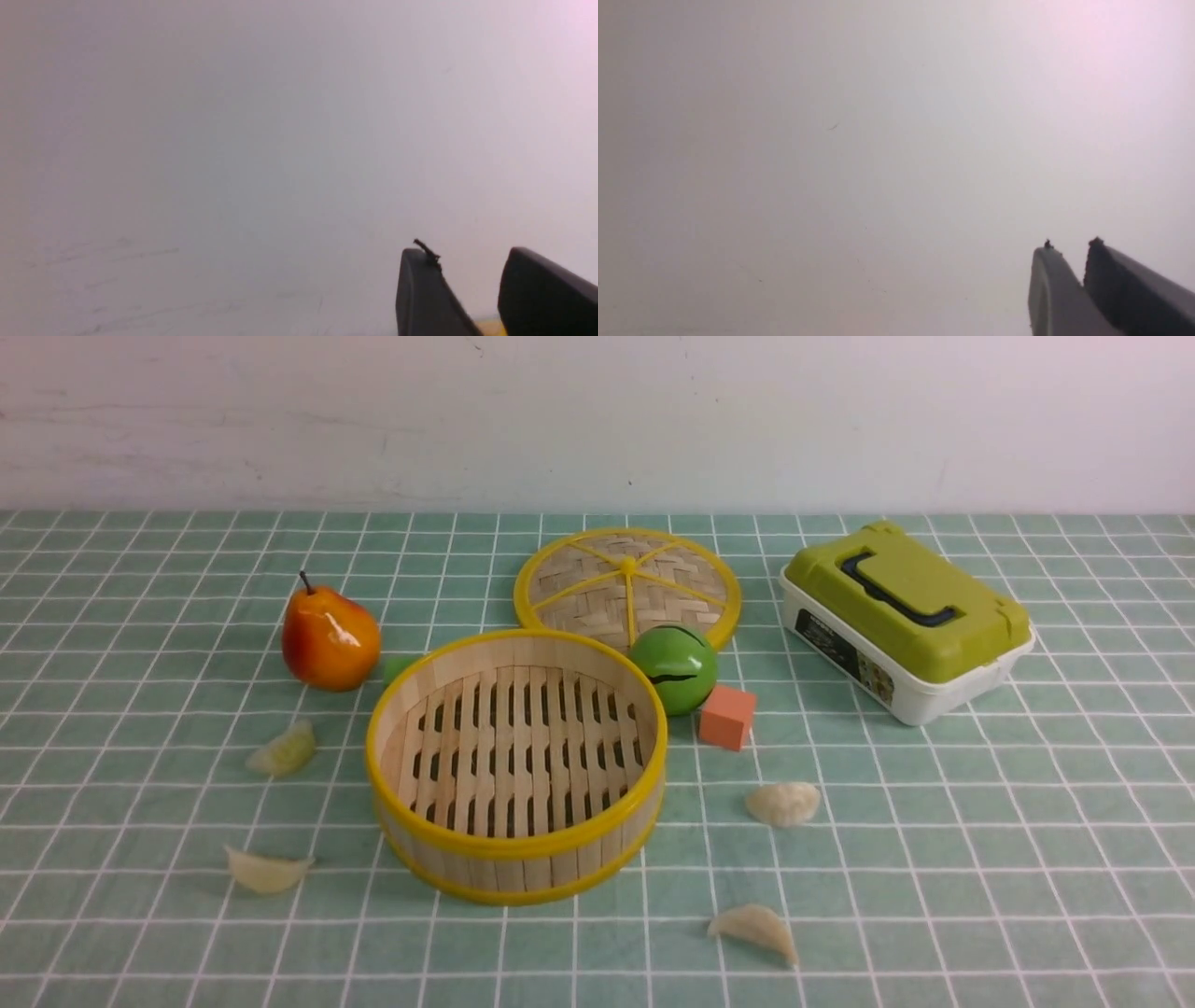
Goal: Put the dumplings into the steamer on the table with the blue tablecloth.
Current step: 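Reach for and grasp a dumpling on the table with the left gripper, then place the dumpling into the bamboo steamer basket with the left gripper, then reach for and grasp a dumpling on the table with the left gripper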
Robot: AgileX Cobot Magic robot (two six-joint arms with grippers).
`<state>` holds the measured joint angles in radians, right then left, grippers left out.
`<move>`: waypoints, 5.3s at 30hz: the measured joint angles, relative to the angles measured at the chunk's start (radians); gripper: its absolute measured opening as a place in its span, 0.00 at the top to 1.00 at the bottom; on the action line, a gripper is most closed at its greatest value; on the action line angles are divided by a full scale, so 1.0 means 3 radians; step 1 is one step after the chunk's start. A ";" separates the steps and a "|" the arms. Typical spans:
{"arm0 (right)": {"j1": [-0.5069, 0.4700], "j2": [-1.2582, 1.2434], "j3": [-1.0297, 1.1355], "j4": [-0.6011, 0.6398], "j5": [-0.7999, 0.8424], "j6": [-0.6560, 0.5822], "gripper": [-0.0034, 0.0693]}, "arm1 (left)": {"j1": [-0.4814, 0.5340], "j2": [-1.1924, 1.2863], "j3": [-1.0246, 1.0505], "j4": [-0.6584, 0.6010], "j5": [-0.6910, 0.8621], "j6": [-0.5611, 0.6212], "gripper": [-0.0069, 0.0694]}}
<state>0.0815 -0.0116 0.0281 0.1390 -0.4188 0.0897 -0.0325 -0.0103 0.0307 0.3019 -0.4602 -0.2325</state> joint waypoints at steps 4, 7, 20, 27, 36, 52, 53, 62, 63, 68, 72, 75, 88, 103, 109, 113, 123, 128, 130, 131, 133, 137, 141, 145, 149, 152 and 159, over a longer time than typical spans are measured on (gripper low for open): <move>0.0000 0.0000 -0.0122 0.0003 0.0119 0.0332 0.80 | -0.0005 0.0000 -0.0106 -0.0370 -0.0373 -0.0814 0.60; 0.0000 0.0039 -0.0435 0.0003 0.0406 0.0417 0.84 | -0.0005 0.0040 -0.0586 -0.0517 -0.0151 -0.1194 0.67; 0.0000 0.1570 -0.1531 -0.0236 0.2265 -0.0038 0.97 | -0.0005 0.1838 -0.2363 -0.0556 0.2235 -0.1315 0.93; 0.0000 0.2469 -0.1557 0.0094 0.3718 -0.0531 0.97 | -0.0005 0.3059 -0.2456 -0.1555 0.3420 -0.0319 0.93; 0.0000 0.2824 -0.1564 0.1242 0.3505 -0.1835 0.96 | -0.0005 0.4400 -0.3238 -0.2243 0.3645 0.0941 0.89; 0.0000 0.2828 -0.1564 0.1606 0.3505 -0.2253 0.95 | -0.0005 0.6799 -0.5148 -0.1429 0.3940 0.1355 0.40; 0.0000 0.2828 -0.1564 0.1606 0.3505 -0.2253 0.95 | -0.0005 0.6881 -0.5193 -0.1377 0.3940 0.1355 0.42; 0.0000 0.2828 -0.1564 0.1597 0.3480 -0.2253 0.95 | -0.0005 0.7053 -0.5282 -0.1224 0.4096 0.1208 0.65; 0.0000 0.2828 -0.1564 0.1600 0.3467 -0.2253 0.95 | -0.0005 0.7016 -0.5287 -0.1227 0.4185 0.1131 0.65; 0.0000 0.2828 -0.1564 0.1604 0.3432 -0.2256 0.95 | -0.0013 0.6650 -0.5510 -0.1721 0.4487 0.0850 0.65; 0.0000 0.2828 -0.1564 0.1604 0.3432 -0.2256 0.95 | -0.0188 0.6365 -0.5630 -0.2292 0.4490 0.0775 0.65; 0.0000 0.2828 -0.1564 0.1604 0.3432 -0.2256 0.95 | -0.0435 0.6430 -0.5633 -0.2371 0.4411 0.0530 0.65; 0.0000 0.2828 -0.1564 0.1608 0.3435 -0.2256 0.95 | -0.0864 0.7114 -0.5622 -0.1947 0.3859 -0.0331 0.50; 0.0000 0.2828 -0.1564 0.1658 0.3483 -0.2256 0.94 | -0.0733 0.5475 -0.4973 -0.0722 0.4610 -0.0414 0.58; 0.0000 0.2828 -0.1564 0.1726 0.3483 -0.2256 0.93 | -0.0468 0.5371 -0.3557 -0.0808 0.3953 -0.0671 0.88; 0.0000 0.2828 -0.1564 0.1774 0.3483 -0.2256 0.92 | -0.0449 0.5466 -0.3216 -0.0858 0.3444 -0.0703 0.93; 0.0000 0.2828 -0.1564 0.1779 0.3507 -0.2256 0.92 | -0.0444 0.5921 -0.3208 -0.0213 0.2574 -0.0705 0.93; 0.0000 0.2828 -0.1564 0.1779 0.3507 -0.2256 0.92 | -0.0444 0.5824 -0.3400 -0.0133 0.2856 -0.0847 0.93; 0.0000 0.2828 -0.1564 0.1779 0.3507 -0.2256 0.91 | -0.0444 0.5707 -0.3512 -0.0137 0.3045 -0.0935 0.93; 0.0000 0.2828 -0.1564 0.1779 0.3507 -0.2256 0.91 | -0.0444 0.5622 -0.3578 -0.0153 0.3151 -0.0994 0.93; 0.0000 0.2828 -0.1564 0.1779 0.3507 -0.2256 0.91 | -0.0444 0.5491 -0.3662 -0.0188 0.3297 -0.1071 0.93; 0.0000 0.2828 -0.1564 0.1781 0.3507 -0.2256 0.91 | -0.0444 0.5340 -0.3706 -0.0369 0.3734 -0.1089 0.88; 0.0000 0.2828 -0.1564 0.1781 0.3507 -0.2256 0.91 | -0.0444 0.5477 -0.3630 -0.0517 0.3860 -0.1158 0.70; 0.0000 0.2828 -0.1564 0.1781 0.3507 -0.2256 0.91 | -0.0444 0.5626 -0.3617 -0.0488 0.3836 -0.1568 0.45; 0.0000 0.2828 -0.1564 0.1794 0.3510 -0.2256 0.91 | -0.0444 0.5761 -0.3617 -0.0461 0.3776 -0.1825 0.24; 0.0000 0.2828 -0.1564 0.1819 0.3510 -0.2256 0.91 | -0.0444 0.5875 -0.3617 -0.0498 0.3768 -0.1839 0.18; 0.0000 0.2828 -0.1564 0.1819 0.3510 -0.2256 0.91 | -0.0444 0.6072 -0.3686 -0.0456 0.3671 -0.1467 0.31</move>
<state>0.0815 0.8367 -0.4410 0.6847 0.6342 -0.5871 -0.1658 1.8113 -1.0752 0.1650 0.6411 -0.6725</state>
